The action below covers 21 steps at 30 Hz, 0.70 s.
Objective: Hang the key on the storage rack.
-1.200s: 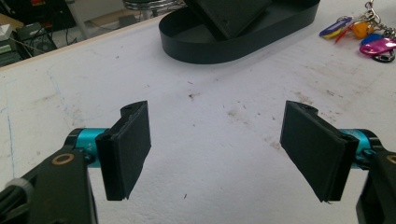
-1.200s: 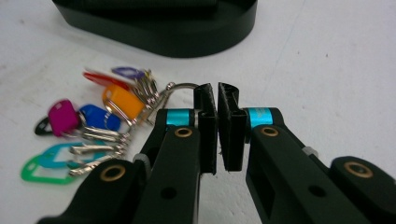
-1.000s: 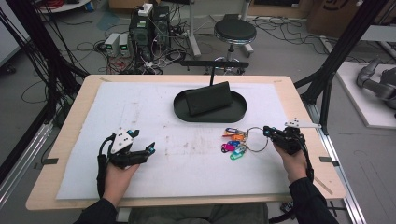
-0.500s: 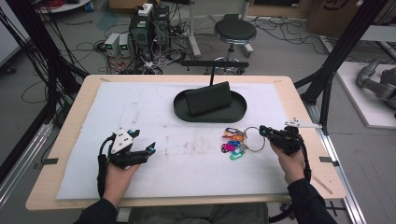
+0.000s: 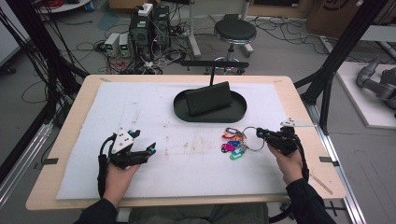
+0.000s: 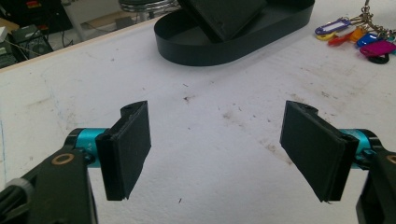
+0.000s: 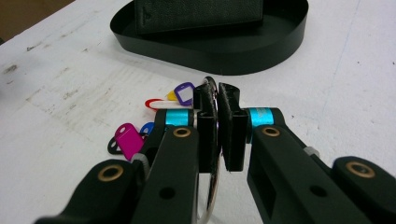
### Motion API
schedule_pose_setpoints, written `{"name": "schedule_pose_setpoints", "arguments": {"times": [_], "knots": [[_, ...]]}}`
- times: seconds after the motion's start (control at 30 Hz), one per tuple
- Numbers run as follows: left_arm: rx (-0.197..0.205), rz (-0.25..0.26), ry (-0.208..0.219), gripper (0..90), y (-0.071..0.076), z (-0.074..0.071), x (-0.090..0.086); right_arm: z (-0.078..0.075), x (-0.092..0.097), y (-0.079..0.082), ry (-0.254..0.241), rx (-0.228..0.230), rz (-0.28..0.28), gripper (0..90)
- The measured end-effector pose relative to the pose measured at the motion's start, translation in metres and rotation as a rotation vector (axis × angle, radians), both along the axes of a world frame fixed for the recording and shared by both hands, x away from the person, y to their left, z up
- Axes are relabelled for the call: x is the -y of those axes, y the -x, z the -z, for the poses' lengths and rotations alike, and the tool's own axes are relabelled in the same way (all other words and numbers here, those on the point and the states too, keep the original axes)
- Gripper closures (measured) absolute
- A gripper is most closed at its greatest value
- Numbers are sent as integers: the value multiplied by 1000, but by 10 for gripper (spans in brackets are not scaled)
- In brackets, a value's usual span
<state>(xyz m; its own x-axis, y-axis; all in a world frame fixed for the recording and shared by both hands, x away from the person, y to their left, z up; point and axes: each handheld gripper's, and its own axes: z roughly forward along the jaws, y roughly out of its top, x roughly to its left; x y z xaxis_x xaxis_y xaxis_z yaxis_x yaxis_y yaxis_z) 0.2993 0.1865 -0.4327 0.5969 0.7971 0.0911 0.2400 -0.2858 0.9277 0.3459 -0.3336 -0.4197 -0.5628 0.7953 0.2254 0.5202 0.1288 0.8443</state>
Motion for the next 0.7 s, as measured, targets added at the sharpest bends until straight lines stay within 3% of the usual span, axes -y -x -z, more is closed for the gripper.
{"name": "schedule_pose_setpoints", "arguments": {"times": [0.37,0.7], "knots": [[0,3,2,246,0,0,0,-12,-4,4,4,51,-35,874],[2,6,7,246,-1,-2,-1,-34,-7,8,10,116,-58,875]]}}
